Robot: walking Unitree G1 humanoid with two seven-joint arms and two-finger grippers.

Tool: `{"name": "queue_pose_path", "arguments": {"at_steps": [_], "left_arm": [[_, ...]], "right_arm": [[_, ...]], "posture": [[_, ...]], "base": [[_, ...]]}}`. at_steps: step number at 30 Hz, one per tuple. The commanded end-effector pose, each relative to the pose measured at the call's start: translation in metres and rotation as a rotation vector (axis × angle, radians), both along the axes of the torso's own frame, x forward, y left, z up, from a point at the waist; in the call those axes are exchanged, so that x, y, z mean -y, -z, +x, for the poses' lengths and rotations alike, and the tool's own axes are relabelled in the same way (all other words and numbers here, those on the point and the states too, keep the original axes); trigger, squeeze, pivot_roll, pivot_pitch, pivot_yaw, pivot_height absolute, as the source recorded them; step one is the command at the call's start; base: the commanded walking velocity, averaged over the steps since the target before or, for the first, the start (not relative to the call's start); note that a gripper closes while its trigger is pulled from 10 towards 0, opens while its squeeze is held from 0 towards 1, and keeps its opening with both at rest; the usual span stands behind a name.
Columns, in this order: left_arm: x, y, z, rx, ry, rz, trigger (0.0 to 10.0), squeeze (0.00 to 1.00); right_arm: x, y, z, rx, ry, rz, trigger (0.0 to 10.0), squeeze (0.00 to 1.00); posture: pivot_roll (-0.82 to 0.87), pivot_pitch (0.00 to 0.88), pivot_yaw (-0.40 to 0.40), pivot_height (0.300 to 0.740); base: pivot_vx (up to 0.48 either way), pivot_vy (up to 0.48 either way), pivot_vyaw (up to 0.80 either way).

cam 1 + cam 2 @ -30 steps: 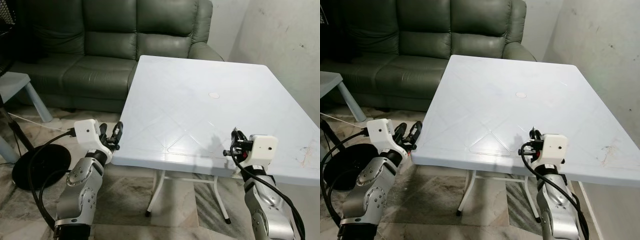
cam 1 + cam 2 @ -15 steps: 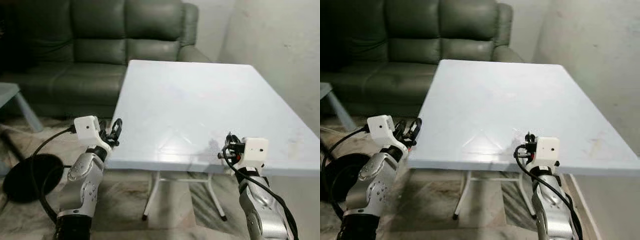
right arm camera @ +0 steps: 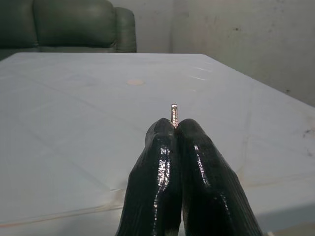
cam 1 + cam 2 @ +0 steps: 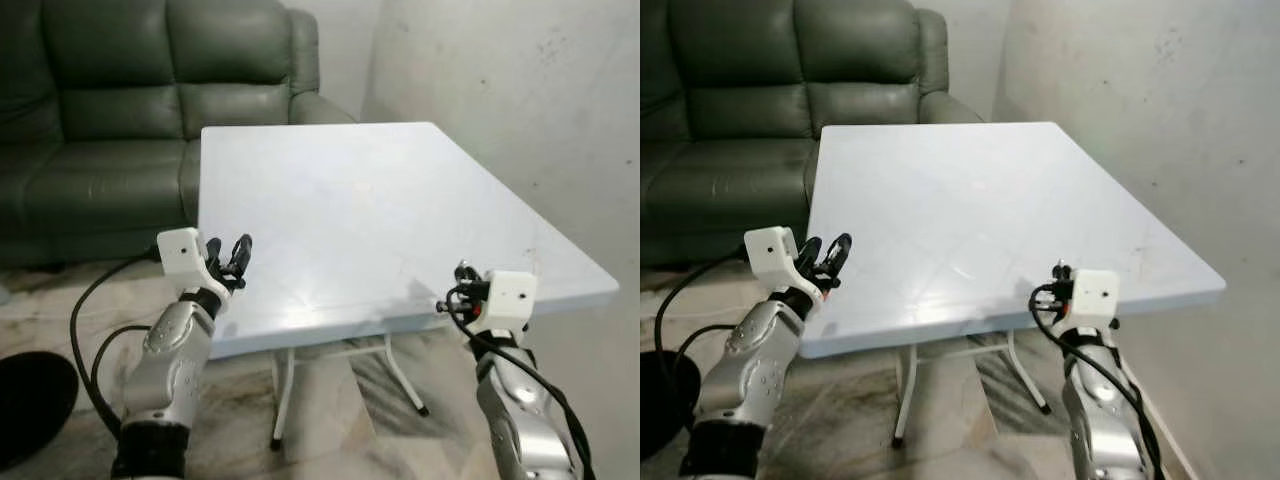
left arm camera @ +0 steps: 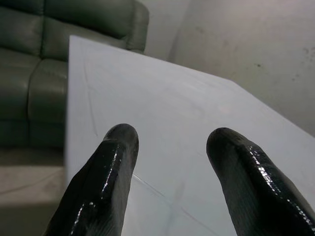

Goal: Hang keys on a hook

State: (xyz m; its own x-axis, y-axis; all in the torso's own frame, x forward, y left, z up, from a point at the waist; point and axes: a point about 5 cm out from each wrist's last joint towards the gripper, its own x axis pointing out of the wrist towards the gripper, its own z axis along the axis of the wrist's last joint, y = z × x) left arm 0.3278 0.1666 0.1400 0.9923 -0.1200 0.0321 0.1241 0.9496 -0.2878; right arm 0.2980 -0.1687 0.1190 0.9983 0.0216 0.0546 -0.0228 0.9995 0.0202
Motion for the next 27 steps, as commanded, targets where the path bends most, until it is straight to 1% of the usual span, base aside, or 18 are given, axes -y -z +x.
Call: {"name": "queue_pose_path", "arguments": {"at_steps": [1,6,27], "left_arm": [[0.0081,-0.0009,0.0014,0.000,0.021,-0.002,10.0,0.00],[0.0086,-0.0021,0.0016,0.004,0.011,-0.009,10.0,0.00],[0.0047,-0.0025,0.0024,-0.002,-0.019,-0.031,10.0,0.00]], "right_arm": [[0.0073,-0.0035,0.0007,0.023,0.018,-0.012,10.0,0.00],[0.0068,-0.0046,-0.0008,0.036,0.002,-0.018,10.0,0.00],[0.0113,-0.0032,-0.0033,0.030,0.003,-0.027,10.0,0.00]], "posture": [[0.01,0.000,-0.038,0.740],[0.01,0.000,-0.040,0.740],[0.01,0.000,-0.050,0.740]], "base": [[0.000,0.000,0.00],[0.000,0.000,0.00],[0.000,0.000,0.00]]}}
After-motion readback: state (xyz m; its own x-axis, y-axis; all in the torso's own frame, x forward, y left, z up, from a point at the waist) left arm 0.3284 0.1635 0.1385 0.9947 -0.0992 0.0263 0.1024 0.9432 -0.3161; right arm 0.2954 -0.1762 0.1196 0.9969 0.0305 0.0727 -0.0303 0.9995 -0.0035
